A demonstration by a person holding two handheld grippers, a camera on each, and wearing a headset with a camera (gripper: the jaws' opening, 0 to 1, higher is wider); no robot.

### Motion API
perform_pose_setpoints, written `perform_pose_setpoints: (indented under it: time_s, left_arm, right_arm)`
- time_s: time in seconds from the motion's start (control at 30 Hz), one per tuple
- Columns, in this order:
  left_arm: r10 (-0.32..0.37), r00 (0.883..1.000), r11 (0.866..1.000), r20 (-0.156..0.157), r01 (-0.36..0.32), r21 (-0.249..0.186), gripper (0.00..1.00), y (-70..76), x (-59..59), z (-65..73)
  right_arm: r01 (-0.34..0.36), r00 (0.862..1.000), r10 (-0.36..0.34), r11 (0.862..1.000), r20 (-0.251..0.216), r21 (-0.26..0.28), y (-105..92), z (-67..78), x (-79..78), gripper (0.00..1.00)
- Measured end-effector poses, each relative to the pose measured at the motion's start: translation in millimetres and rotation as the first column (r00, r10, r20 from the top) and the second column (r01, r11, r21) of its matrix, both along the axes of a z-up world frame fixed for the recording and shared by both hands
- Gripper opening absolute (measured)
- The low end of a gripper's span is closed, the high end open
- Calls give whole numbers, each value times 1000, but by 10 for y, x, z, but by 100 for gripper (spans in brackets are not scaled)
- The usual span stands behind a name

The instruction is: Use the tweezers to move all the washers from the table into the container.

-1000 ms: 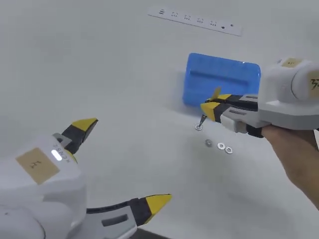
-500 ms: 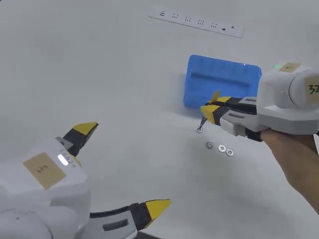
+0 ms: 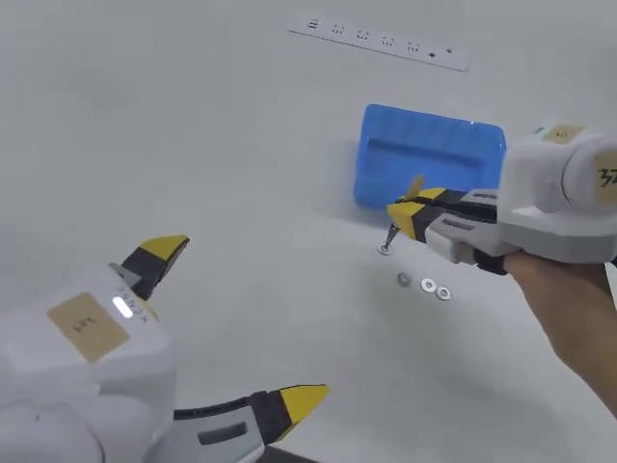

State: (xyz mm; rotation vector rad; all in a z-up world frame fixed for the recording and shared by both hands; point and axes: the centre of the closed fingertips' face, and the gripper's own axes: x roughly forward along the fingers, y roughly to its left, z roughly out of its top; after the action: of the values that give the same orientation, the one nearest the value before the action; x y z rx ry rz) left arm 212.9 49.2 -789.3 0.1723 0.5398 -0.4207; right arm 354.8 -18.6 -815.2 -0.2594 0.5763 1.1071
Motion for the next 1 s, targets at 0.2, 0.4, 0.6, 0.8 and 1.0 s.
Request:
perform_pose_setpoints:
  time_s: [0.2,0.4,0.6,0.8,1.0]
  left_arm:
    - [1,1000,1000,8,-1,-9,99,-4,3,27]
    - [1,1000,1000,4,-1,-12,99,-7,-1,24]
    - [-3,1000,1000,7,3,-7,99,-10,-2,27]
    - [6,1000,1000,8,-6,-5,99,6,6,32]
    - [-5,1000,1000,3,5,-11,99,-20,-4,27]
  right_arm:
    - [-11,1000,11,1000,5,-25,-8,20,15,0]
    - [-30,999,30,999,23,-18,7,189,-4,0]
    - [-40,999,40,999,21,-14,-14,300,1,0]
    - [-51,998,52,998,37,-29,-34,406,31,0]
    - [-55,997,56,998,59,-22,-1,549,93,0]
